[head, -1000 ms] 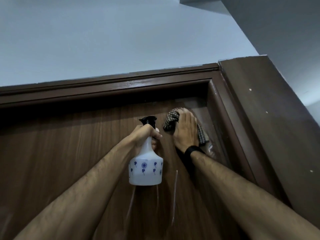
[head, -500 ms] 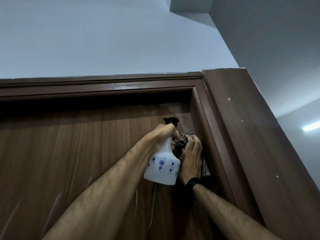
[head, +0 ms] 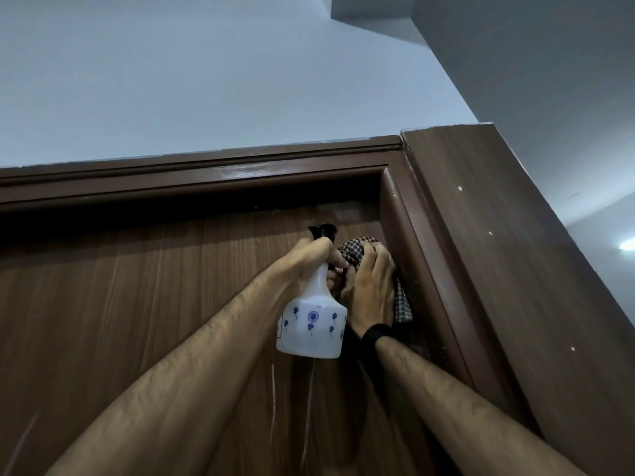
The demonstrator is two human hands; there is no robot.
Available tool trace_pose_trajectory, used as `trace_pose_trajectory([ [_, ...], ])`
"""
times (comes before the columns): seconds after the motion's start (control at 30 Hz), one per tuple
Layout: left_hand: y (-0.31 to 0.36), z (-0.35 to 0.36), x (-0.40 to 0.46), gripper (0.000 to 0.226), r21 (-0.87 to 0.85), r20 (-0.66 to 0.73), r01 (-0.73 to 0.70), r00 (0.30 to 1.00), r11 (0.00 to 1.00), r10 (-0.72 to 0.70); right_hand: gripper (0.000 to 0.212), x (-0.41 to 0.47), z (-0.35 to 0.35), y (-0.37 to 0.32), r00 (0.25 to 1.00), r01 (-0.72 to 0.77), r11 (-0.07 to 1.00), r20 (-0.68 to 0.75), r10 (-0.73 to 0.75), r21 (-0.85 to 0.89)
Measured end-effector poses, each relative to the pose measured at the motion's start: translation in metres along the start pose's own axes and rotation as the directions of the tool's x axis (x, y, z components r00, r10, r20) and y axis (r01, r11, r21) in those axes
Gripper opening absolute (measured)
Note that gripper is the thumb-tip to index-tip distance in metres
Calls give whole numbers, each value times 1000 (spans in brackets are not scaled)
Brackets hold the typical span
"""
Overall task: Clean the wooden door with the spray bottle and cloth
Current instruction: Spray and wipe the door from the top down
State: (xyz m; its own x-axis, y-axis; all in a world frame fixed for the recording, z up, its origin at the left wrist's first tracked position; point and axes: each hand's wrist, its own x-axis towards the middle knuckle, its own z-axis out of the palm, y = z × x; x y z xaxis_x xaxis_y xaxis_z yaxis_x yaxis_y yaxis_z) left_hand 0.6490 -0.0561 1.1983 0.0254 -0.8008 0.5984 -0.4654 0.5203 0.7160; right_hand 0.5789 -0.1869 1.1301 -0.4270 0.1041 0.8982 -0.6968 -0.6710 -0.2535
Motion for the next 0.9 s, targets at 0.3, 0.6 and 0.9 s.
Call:
trace_pose_trajectory([
  [0.3,-2,-40,-7,10,19,0,-45,999,999,45,47,85,29,-47,992,-127,987,27,125,102],
  [0.6,-3,-77,-11,12,-35,-87,-39,996,999,35,45,63,44,-74,842,509,852,136,-522,123],
  [0.9,-24,-72,-22,10,-74,37,-22,999,997,24,49,86,11,2,951,307,946,75,-300,-106],
])
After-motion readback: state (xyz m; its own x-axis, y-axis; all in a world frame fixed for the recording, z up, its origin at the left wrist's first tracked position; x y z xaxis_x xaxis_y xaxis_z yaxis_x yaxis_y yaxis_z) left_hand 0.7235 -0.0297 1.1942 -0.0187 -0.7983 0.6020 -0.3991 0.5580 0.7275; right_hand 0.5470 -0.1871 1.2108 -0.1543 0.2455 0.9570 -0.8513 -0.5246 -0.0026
